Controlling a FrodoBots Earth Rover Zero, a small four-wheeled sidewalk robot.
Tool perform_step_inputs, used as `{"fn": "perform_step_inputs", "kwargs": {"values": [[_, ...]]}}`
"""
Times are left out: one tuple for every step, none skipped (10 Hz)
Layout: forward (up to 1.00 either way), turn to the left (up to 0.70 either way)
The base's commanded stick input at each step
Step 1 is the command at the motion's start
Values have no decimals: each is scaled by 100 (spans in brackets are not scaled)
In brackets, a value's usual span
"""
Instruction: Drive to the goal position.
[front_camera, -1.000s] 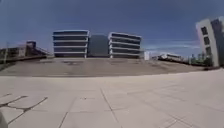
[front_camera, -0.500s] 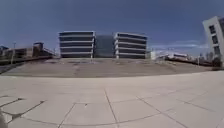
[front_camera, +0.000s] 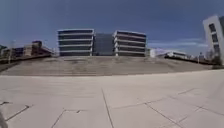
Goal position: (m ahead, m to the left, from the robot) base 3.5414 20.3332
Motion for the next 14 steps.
{"fn": "perform_step_inputs", "kwargs": {"values": [[70, -2], [70, 7], [70, 30], [70, 28], [70, 19], [70, 10], [70, 1], [70, -4], [70, -5], [70, -5], [70, -5], [70, -5], [70, -5], [70, -5]]}}
